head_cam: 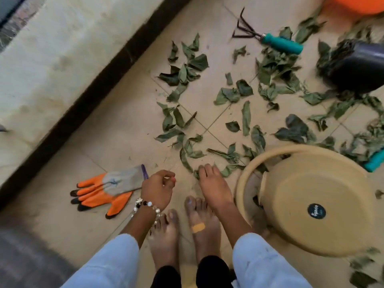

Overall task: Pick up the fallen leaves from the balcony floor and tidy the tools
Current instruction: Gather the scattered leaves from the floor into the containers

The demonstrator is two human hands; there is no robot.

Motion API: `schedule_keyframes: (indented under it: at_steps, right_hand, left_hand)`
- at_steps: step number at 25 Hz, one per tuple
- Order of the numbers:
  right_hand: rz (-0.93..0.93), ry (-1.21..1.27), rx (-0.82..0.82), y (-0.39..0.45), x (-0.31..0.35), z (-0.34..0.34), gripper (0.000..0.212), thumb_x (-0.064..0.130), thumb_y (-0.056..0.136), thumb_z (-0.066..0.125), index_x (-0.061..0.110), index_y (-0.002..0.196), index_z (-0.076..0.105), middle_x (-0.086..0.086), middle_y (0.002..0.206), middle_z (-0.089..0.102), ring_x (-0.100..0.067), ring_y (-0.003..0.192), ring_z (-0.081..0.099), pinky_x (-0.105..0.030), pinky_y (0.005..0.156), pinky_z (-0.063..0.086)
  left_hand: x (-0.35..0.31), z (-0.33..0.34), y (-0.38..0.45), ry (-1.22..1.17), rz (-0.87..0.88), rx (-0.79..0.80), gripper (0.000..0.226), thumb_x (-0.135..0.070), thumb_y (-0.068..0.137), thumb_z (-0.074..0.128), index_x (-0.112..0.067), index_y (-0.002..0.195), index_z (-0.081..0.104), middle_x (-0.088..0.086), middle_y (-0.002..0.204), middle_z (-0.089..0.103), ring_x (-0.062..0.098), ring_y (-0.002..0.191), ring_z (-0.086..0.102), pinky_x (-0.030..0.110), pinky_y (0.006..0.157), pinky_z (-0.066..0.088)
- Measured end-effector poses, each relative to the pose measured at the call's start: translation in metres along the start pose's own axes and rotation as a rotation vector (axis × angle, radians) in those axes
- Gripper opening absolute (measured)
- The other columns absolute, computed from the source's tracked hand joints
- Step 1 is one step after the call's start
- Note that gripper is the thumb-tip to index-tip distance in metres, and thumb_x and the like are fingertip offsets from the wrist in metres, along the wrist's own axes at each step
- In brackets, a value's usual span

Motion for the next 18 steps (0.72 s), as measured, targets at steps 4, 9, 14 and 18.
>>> schedule_keyframes:
  at_steps: [4,9,14,18]
  right_hand:
    - [0.277,0.54,-0.072,0.007,-0.022,-0.025,0.012,0.001,0.077,0.062,0.006,0.086,0.068,-0.011,0.084,0.066,-0.024,0.078,0.061,-0.031,0.069,0.047]
    - [0.085,1.146,0.123,-0.019,0.016,-0.084,0.017,-0.002,0.075,0.065,0.013,0.077,0.071,0.003,0.077,0.064,-0.004,0.069,0.057,-0.017,0.064,0.044]
    - [0.556,0.606,-0.095,-0.021,-0.065,-0.064,0.031,0.019,0.085,0.069,0.013,0.115,0.062,-0.008,0.114,0.058,-0.02,0.102,0.056,-0.034,0.091,0.047]
    - [0.25,0.119,0.204,-0.007,-0.043,-0.014,0.038,0.008,0.095,0.047,0.01,0.133,0.044,-0.015,0.135,0.037,-0.033,0.126,0.037,-0.034,0.097,0.037]
  left_hand:
    - [-0.004,0.024,0.015,-0.299,-0.109,0.071,0.021,-0.031,0.095,0.058,-0.012,0.097,0.068,0.004,0.081,0.07,0.019,0.066,0.065,0.034,0.075,0.054]
    - [-0.045,0.058,-0.001,-0.832,-0.42,0.152,0.04,-0.036,0.099,0.05,-0.004,0.081,0.066,0.015,0.075,0.067,0.025,0.064,0.064,0.033,0.064,0.055]
    - [-0.03,0.037,0.004,-0.857,-0.414,-0.066,0.036,-0.022,0.104,0.038,0.003,0.093,0.06,0.001,0.045,0.039,0.008,0.031,0.033,0.016,0.036,0.032]
    - [-0.019,0.027,0.001,-0.733,-0.429,-0.025,0.055,-0.054,0.095,0.046,-0.004,0.079,0.06,-0.006,0.038,0.029,0.01,0.033,0.023,0.017,0.039,0.024]
Point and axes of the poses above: each hand's wrist, its own y-axis towards the middle knuckle, its own z-axis out of the palm, x = y × z, the point moved 6 cm from there along y, towards the middle knuckle
